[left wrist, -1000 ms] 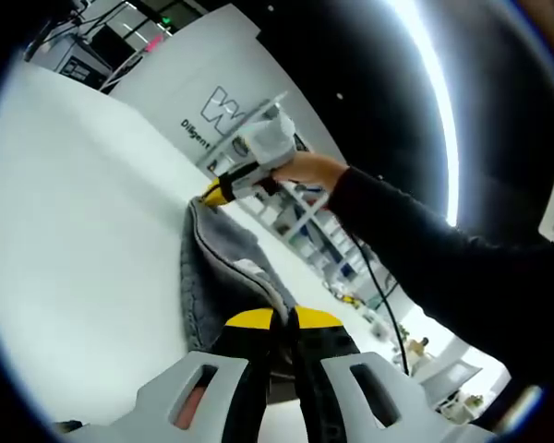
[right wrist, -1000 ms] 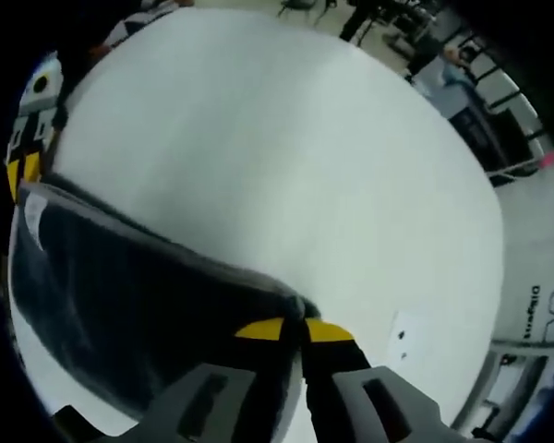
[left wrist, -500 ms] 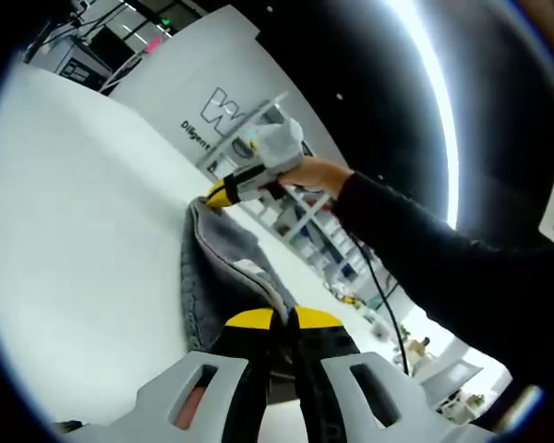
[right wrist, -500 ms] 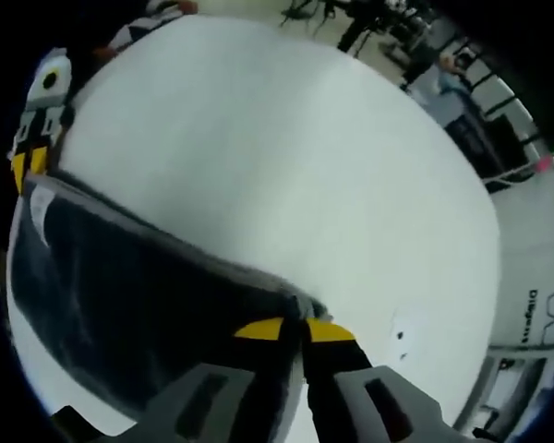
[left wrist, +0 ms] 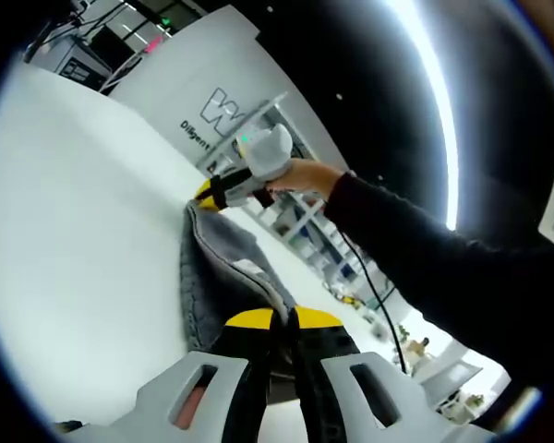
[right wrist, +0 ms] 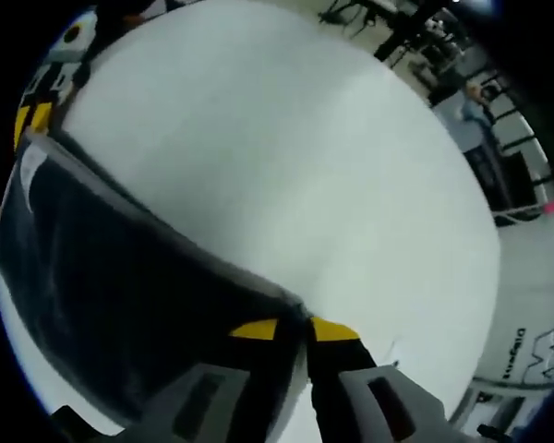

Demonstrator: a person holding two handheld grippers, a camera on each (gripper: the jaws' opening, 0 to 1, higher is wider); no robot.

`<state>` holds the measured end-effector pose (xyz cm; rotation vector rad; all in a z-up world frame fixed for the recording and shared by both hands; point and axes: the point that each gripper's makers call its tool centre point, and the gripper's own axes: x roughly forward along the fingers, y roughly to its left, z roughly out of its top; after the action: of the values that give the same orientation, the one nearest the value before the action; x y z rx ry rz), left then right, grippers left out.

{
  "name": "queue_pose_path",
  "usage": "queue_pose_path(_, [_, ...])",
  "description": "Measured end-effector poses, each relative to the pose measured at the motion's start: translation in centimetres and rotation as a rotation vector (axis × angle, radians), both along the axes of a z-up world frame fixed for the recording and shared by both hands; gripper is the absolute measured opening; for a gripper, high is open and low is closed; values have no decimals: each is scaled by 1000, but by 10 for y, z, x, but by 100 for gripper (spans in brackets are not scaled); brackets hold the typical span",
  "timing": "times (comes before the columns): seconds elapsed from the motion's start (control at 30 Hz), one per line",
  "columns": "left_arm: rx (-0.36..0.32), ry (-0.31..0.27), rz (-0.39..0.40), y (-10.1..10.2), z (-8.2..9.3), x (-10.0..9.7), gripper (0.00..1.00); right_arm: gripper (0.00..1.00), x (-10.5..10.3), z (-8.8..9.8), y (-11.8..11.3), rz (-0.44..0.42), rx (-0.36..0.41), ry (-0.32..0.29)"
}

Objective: Open the folded towel by lifting each exposed corner and separating the folded layers until the towel lies flat within the target outline without major curled edges

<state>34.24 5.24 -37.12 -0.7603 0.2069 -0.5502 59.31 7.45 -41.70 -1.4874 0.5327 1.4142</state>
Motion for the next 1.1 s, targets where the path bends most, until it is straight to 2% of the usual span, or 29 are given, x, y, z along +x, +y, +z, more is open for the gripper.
queue_pose_path(0.07, [0, 0, 1, 0, 0, 0, 5, 0, -1, -3, -1, 1, -1, -1])
queue_pose_path(0.3, [2, -1, 1, 0, 0, -1, 5, 0, 1, 7, -1, -30, 24, 18])
queue_pose_path(0.5, [0, 1, -2, 0, 1, -2, 5, 0, 2, 19, 0, -84, 83, 47])
queue_pose_path(0.73, [8, -12, -16, -3, 3, -4, 3, 0, 1, 21, -2, -112, 99, 50])
queue_pose_path(0.87, [41, -36, -15, -5, 5, -5, 3, 0, 1, 23, -2, -130, 113, 50])
queue_pose_path(0.9, [83, -61, -10, -4, 6, -5, 3, 0, 1, 24, -2, -133, 115, 50])
queue_pose_path(0.97, [111, -68, -5, -4, 8, -6, 3, 0, 1, 27, -2, -139, 122, 40])
queue_pose_path(1.1, [105, -75, -2, -1, 13, -4, 3, 0, 4, 34, -4, -144, 133, 17])
